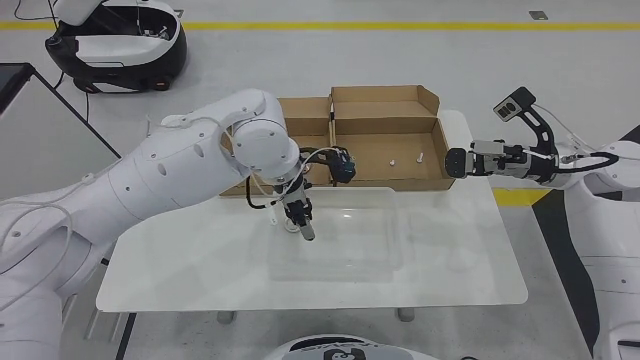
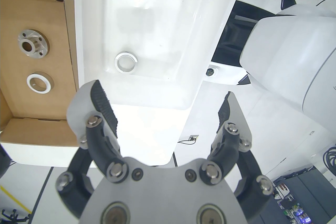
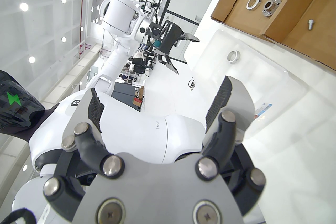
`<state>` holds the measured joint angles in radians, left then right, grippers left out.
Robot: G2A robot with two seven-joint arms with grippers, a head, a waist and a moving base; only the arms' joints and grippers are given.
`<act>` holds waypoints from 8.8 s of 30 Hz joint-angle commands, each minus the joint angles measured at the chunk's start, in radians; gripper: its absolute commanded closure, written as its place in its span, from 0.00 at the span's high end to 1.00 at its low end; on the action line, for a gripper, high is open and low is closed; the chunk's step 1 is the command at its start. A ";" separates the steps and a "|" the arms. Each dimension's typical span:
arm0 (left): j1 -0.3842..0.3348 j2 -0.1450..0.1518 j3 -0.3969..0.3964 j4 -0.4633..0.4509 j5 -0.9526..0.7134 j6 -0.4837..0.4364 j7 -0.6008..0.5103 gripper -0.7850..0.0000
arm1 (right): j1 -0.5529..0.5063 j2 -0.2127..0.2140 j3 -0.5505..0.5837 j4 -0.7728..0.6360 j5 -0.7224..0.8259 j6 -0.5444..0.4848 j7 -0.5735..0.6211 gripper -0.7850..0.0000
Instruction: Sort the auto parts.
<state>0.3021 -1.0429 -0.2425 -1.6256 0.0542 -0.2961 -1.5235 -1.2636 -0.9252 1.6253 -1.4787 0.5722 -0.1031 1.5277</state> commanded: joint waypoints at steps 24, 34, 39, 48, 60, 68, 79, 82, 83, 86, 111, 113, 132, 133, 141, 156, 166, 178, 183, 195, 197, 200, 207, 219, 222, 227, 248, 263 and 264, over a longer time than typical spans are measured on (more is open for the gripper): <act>0.088 -0.050 0.073 -0.086 0.297 0.011 -0.012 0.42 | 0.000 0.000 0.000 0.000 0.000 0.000 0.000 1.00; 0.148 -0.093 0.073 -0.015 0.427 0.011 -0.012 0.38 | 0.000 0.000 0.000 0.000 0.000 0.000 0.000 1.00; 0.176 -0.119 0.073 0.042 0.494 0.011 -0.012 0.35 | 0.000 0.000 0.000 0.000 0.000 0.000 0.000 1.00; 0.211 -0.173 0.073 0.130 0.578 0.011 -0.012 0.34 | 0.000 0.000 0.000 0.000 0.000 0.000 0.000 1.00; 0.238 -0.226 0.073 0.234 0.630 0.011 -0.012 0.35 | 0.000 0.000 0.000 0.000 0.000 0.000 0.000 1.00; 0.242 -0.242 0.073 0.259 0.639 0.011 -0.012 0.34 | 0.000 0.000 0.000 0.000 0.000 0.000 0.000 1.00; 0.227 -0.228 0.073 0.265 0.620 0.011 -0.012 0.34 | 0.000 0.000 0.000 0.000 0.000 0.000 0.000 1.00; 0.236 -0.224 0.073 0.266 0.631 0.011 -0.012 0.33 | 0.000 0.000 0.000 0.000 0.000 0.000 0.000 1.00; 0.239 -0.223 0.073 0.265 0.635 0.011 -0.012 0.33 | 0.000 0.000 0.000 0.000 0.000 0.000 0.000 1.00; 0.244 -0.223 0.073 0.267 0.642 0.011 -0.012 0.34 | 0.000 0.000 0.000 0.000 0.000 0.000 0.000 1.00; 0.234 -0.213 0.073 0.240 0.662 0.011 -0.012 0.29 | 0.000 0.000 0.000 0.000 0.000 0.000 0.000 1.00; 0.236 -0.211 0.073 0.231 0.678 0.011 -0.012 0.28 | 0.000 0.000 0.000 0.000 0.000 0.000 0.000 1.00; 0.267 -0.184 0.073 0.168 0.810 -0.029 0.028 0.00 | 0.000 0.000 0.000 0.000 0.000 0.000 0.000 1.00; 0.269 -0.184 0.073 0.169 0.812 -0.031 0.029 0.00 | 0.000 0.000 0.000 0.000 0.000 0.000 0.000 1.00; 0.290 -0.190 0.073 0.188 0.841 -0.047 0.045 0.00 | 0.000 0.000 0.000 0.000 0.000 0.000 0.000 1.00; 0.311 -0.199 0.073 0.208 0.826 -0.103 0.102 0.00 | 0.000 0.000 0.000 0.000 0.000 0.000 0.000 1.00; 0.313 -0.181 0.073 0.153 0.787 -0.127 0.125 0.00 | 0.000 0.000 0.000 0.000 0.000 0.000 0.000 1.00; 0.248 -0.158 0.073 0.095 0.663 -0.089 0.088 0.63 | 0.000 0.000 0.000 0.000 0.000 0.000 0.000 1.00; 0.249 -0.161 0.073 0.108 0.631 -0.063 0.061 0.89 | 0.000 0.000 0.000 0.000 0.000 0.000 0.000 1.00; 0.216 -0.185 0.073 0.165 0.591 -0.060 0.059 0.64 | 0.000 0.000 0.000 0.000 0.000 0.000 0.000 1.00; 0.216 -0.190 0.073 0.176 0.596 -0.064 0.063 0.57 | 0.000 0.000 0.000 0.000 0.000 0.000 0.000 1.00; 0.217 -0.198 0.073 0.191 0.599 -0.070 0.068 0.50 | 0.000 0.000 0.000 0.000 0.000 0.000 0.000 1.00; 0.228 -0.218 0.073 0.233 0.614 -0.084 0.083 0.49 | 0.000 0.000 0.000 0.000 0.000 0.000 0.000 1.00; 0.235 -0.248 0.073 0.296 0.645 -0.100 0.099 0.42 | 0.000 0.000 0.000 0.000 0.000 0.000 0.000 1.00; 0.239 -0.254 0.073 0.309 0.649 -0.103 0.102 0.42 | 0.000 0.000 0.000 0.000 0.000 0.000 0.000 1.00; 0.246 -0.263 0.073 0.327 0.658 -0.111 0.110 0.38 | 0.000 0.000 0.000 0.000 0.000 0.000 0.000 1.00; 0.257 -0.263 0.073 0.336 0.662 -0.128 0.127 0.22 | 0.000 0.000 0.000 0.000 0.000 0.000 0.000 1.00; 0.265 -0.269 0.073 0.362 0.679 -0.130 0.129 0.22 | 0.000 0.000 0.000 0.000 0.000 0.000 0.000 1.00; 0.266 -0.271 0.073 0.364 0.679 -0.131 0.129 0.22 | 0.000 0.000 0.000 0.000 0.000 0.000 0.000 1.00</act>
<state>0.5672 -1.3125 -0.1700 -1.2634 0.7334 -0.4263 -1.3948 -1.2636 -0.9252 1.6253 -1.4787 0.5722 -0.1031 1.5277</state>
